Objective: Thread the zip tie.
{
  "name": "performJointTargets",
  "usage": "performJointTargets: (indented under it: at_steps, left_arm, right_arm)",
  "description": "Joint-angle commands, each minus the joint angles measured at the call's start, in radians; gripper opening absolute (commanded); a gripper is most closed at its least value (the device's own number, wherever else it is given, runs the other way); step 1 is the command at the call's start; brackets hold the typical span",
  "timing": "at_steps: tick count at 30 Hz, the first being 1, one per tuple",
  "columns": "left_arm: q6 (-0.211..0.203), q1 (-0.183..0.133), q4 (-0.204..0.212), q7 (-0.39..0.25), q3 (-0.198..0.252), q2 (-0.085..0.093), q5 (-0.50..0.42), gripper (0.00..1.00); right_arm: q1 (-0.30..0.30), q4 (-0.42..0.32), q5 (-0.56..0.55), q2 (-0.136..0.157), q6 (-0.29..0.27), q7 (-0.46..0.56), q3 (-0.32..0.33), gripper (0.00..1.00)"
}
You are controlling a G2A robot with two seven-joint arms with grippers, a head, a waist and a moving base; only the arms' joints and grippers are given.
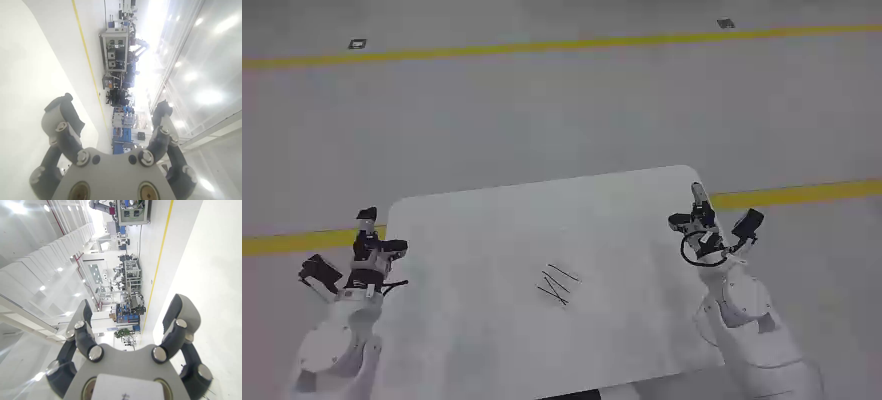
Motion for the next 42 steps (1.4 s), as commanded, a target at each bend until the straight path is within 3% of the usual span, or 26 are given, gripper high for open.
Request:
performJointTargets:
  at_steps: [1,2,7,11,12,14,19,21,23,28,34,38,42]
  left_arm:
    - [0.000,0.000,0.000,0.000,0.000,0.000,0.000,0.78]
    - [-0.003,-0.002,-0.006,-0.006,0.002,0.000,0.005,1.00]
    - [0.005,0.005,-0.056,-0.073,0.025,0.005,0.121,1.00]
    - [0.027,0.025,-0.119,-0.161,0.058,0.013,0.273,1.00]
    - [0.037,0.031,-0.138,-0.211,0.076,0.017,0.340,1.00]
    - [0.022,0.031,-0.157,-0.251,0.083,0.022,0.410,1.00]
    - [0.022,0.031,-0.157,-0.251,0.083,0.022,0.410,1.00]
    - [0.022,0.031,-0.157,-0.251,0.083,0.022,0.410,1.00]
    - [0.022,0.031,-0.157,-0.251,0.083,0.022,0.410,1.00]
    - [0.022,0.031,-0.157,-0.251,0.083,0.022,0.410,1.00]
    - [0.022,0.031,-0.157,-0.251,0.083,0.022,0.410,1.00]
    - [0.023,0.030,-0.156,-0.250,0.087,0.021,0.403,1.00]
    - [0.147,0.034,-0.208,-0.289,0.184,0.018,0.469,1.00]
  right_arm:
    - [0.000,0.000,0.000,0.000,0.000,0.000,0.000,1.00]
    - [0.000,0.000,0.000,0.000,0.000,0.000,0.000,1.00]
    - [0.000,0.000,0.000,0.000,0.000,0.000,0.000,1.00]
    - [0.000,0.000,0.000,0.000,0.000,0.000,0.000,1.00]
    - [0.000,0.000,0.000,0.000,0.000,0.000,0.000,1.00]
    - [0.000,0.000,0.000,0.000,0.000,0.000,0.000,1.00]
    - [0.000,0.000,0.000,0.000,0.000,0.000,0.000,1.00]
    - [0.003,0.008,-0.002,0.002,-0.028,0.014,0.018,1.00]
    - [-0.007,0.057,0.031,0.006,-0.107,0.115,0.066,1.00]
    - [-0.021,0.143,0.094,0.017,-0.206,0.335,0.156,1.00]
    - [-0.026,0.202,0.219,0.023,-0.280,0.570,0.211,1.00]
    - [-0.026,0.202,0.219,0.023,-0.280,0.570,0.211,1.00]
    - [-0.026,0.202,0.219,0.023,-0.280,0.570,0.211,1.00]
